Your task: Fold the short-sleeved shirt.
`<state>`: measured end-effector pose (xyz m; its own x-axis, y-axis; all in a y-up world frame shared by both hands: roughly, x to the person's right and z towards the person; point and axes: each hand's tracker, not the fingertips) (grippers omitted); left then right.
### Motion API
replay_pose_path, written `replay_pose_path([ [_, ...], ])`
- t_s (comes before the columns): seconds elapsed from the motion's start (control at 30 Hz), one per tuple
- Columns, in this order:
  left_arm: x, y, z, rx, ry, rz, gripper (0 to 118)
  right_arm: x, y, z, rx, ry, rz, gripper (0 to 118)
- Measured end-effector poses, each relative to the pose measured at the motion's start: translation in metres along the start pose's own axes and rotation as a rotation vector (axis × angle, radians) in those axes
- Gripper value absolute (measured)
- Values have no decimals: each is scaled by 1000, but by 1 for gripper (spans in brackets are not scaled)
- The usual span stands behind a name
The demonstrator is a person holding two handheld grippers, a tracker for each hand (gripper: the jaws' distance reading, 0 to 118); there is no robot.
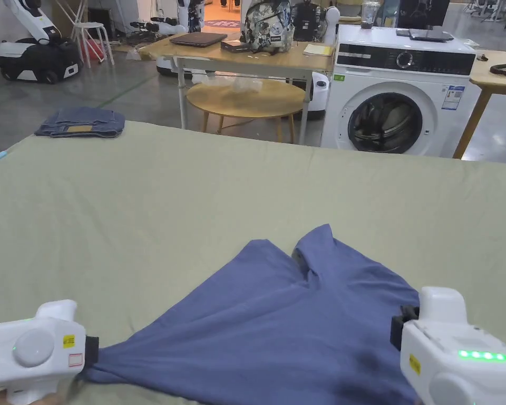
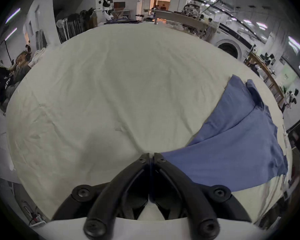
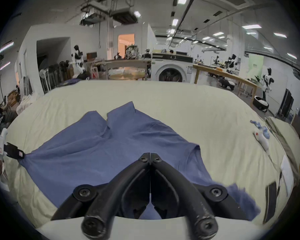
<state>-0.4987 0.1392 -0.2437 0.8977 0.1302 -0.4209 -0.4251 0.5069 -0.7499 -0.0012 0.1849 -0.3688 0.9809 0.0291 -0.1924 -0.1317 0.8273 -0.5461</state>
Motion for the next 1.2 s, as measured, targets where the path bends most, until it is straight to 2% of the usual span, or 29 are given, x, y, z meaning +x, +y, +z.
replay_pose_path([
  [0.03, -2, -2, 2, 8, -16, 18, 0, 7, 16, -20, -38, 11, 21, 2],
  [0.07, -2, -4, 3, 9, -21, 18, 0, 12, 26, -32, -58, 19, 22, 11],
  [0.13, 3, -10, 9, 13, -20, 17, 0, 20, 60, -57, -131, 41, 36, 14],
  [0.17, 4, -13, 10, 17, -21, 18, 0, 24, 69, -72, -155, 45, 42, 21],
  [0.23, 5, -15, 10, 16, -22, 21, 0, 33, 88, -121, -232, 79, 71, 37],
  [0.3, 4, -14, 6, 15, -19, 23, 0, 35, 101, -152, -284, 90, 104, 69],
  [0.33, 5, -15, 4, 13, -15, 22, 0, 36, 105, -166, -316, 105, 111, 76],
  [0.37, 5, -15, 4, 11, -13, 21, 0, 37, 109, -172, -340, 111, 103, 77],
  [0.63, -2, -7, -6, 7, -5, 30, 0, 34, 101, -227, -488, 126, 136, 77],
  [0.7, -4, -7, -9, 6, 0, 25, 0, 31, 95, -235, -529, 122, 126, 73],
  [0.73, -4, -7, -10, 6, 2, 22, 0, 27, 93, -234, -515, 111, 130, 69],
  [0.8, -1, -8, -8, 5, 5, 17, 0, 23, 93, -239, -483, 100, 142, 49],
  [0.9, 1, -8, -8, 7, 12, 7, 0, 11, 91, -237, -454, 100, 167, 4],
  [0.97, 7, -10, -5, 11, 15, -4, 0, 0, 91, -242, -450, 105, 211, 4],
  [1.0, 8, -11, -5, 9, 17, -7, 0, -4, 90, -240, -446, 66, 246, 3],
  [1.03, 8, -11, -5, 11, 17, -9, 0, -8, 89, -233, -438, 63, 247, 3],
  [1.07, 10, -13, -3, 13, 17, -9, 0, -7, 90, -228, -434, 67, 238, 3],
  [1.17, 11, -14, 2, 30, 13, -4, 0, 2, 97, -204, -373, 36, 129, 3],
  [1.2, 13, -14, 5, 36, 14, -7, 0, 5, 101, -192, -326, 43, 117, 3],
])
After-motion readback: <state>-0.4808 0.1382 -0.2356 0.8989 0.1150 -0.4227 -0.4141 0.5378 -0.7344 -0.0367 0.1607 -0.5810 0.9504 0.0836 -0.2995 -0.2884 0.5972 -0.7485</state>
